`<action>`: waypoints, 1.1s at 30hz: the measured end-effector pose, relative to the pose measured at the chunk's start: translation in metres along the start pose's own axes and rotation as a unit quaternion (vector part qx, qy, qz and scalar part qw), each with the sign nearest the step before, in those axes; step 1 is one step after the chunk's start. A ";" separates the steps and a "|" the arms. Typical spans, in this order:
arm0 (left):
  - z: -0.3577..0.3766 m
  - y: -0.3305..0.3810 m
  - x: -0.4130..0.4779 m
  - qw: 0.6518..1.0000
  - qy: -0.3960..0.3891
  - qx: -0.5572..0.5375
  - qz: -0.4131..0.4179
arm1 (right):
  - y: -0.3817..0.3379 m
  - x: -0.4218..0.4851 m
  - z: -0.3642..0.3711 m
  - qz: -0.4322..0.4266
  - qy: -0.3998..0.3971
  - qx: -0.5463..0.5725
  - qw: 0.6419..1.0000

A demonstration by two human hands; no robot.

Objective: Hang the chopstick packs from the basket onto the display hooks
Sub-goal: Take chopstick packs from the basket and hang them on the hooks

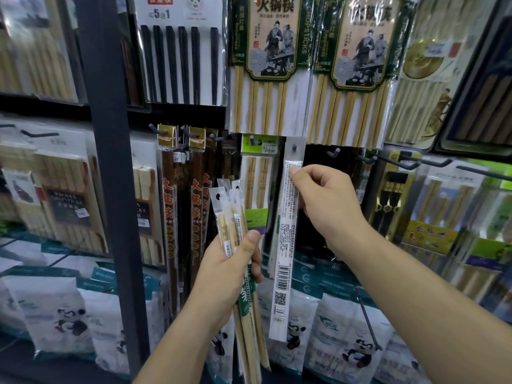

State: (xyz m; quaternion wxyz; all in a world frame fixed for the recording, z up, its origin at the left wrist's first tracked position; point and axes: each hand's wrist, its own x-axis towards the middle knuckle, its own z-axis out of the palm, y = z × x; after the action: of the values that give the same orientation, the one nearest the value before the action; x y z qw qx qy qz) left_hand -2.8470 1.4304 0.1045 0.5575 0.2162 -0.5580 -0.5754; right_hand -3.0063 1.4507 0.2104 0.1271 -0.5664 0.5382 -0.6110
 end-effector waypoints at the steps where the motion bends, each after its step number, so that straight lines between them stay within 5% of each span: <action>1: 0.000 0.000 0.000 1.000 0.001 0.002 0.001 | -0.001 0.000 0.000 -0.004 -0.002 0.002 1.000; 24: -0.003 0.001 0.000 1.000 0.002 -0.012 -0.013 | 0.025 -0.017 -0.004 -0.045 0.064 -0.117 0.990; 33: 0.002 0.000 -0.002 0.997 -0.065 -0.029 0.002 | 0.024 -0.052 0.014 0.001 -0.125 0.061 0.990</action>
State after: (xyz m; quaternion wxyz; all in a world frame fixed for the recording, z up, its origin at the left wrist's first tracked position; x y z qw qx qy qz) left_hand -2.8479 1.4326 0.1045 0.5267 0.1612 -0.5768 -0.6032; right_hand -2.9887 1.4745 0.1594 0.2283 -0.6287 0.4805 -0.5672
